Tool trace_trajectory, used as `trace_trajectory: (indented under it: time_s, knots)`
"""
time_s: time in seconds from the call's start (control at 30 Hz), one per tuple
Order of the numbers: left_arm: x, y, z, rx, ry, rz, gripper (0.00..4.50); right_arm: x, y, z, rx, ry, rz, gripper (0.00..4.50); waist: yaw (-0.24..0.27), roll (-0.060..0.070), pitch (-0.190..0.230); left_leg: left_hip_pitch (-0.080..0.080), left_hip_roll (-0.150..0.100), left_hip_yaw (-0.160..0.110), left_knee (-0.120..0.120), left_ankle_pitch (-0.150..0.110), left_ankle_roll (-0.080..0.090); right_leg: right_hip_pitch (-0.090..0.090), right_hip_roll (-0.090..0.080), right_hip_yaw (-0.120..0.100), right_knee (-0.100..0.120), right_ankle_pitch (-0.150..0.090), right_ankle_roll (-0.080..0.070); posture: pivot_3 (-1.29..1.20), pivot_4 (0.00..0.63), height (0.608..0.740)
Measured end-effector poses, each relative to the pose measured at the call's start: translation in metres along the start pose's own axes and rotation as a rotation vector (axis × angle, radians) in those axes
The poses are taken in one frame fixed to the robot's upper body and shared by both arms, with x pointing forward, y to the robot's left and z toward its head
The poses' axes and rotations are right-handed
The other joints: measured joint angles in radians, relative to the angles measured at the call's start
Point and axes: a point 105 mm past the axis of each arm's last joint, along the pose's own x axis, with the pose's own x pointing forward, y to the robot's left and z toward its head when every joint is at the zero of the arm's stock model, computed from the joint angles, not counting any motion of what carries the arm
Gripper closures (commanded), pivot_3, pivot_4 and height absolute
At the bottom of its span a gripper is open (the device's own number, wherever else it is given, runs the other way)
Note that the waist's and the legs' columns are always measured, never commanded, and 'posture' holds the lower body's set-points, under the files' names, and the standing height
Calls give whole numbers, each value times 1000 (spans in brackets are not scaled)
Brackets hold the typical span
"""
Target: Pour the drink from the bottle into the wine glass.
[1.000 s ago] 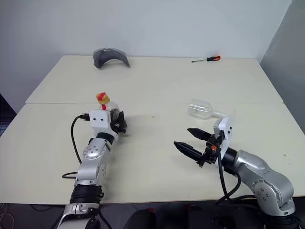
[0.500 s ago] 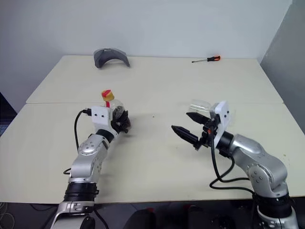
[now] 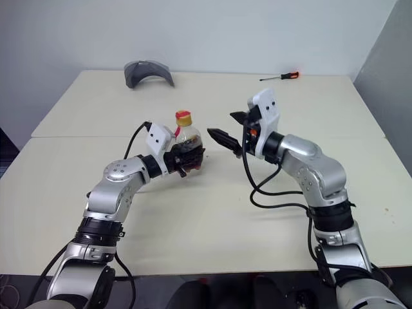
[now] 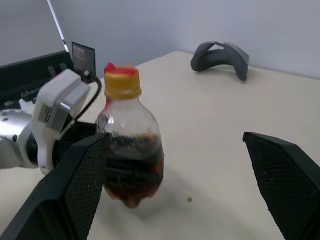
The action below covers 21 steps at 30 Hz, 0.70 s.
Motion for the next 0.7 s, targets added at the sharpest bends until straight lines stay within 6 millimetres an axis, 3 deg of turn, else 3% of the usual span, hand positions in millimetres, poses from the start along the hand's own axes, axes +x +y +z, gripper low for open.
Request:
trace_trajectory:
  time_s: [0.37,0.7]
  knots:
    - [17,-17,19,26,-82,-90,3255,7,9,18,48,-10,91,0,0,0,0,-1,0,-1,0,0,0,0,0,-1,0,0,0,0,150,740]
    - [18,-19,19,25,-82,-101,3255,13,14,22,94,-22,120,0,-3,0,0,-1,-1,-2,1,0,1,-1,0,-1,4,0,0,0,150,740]
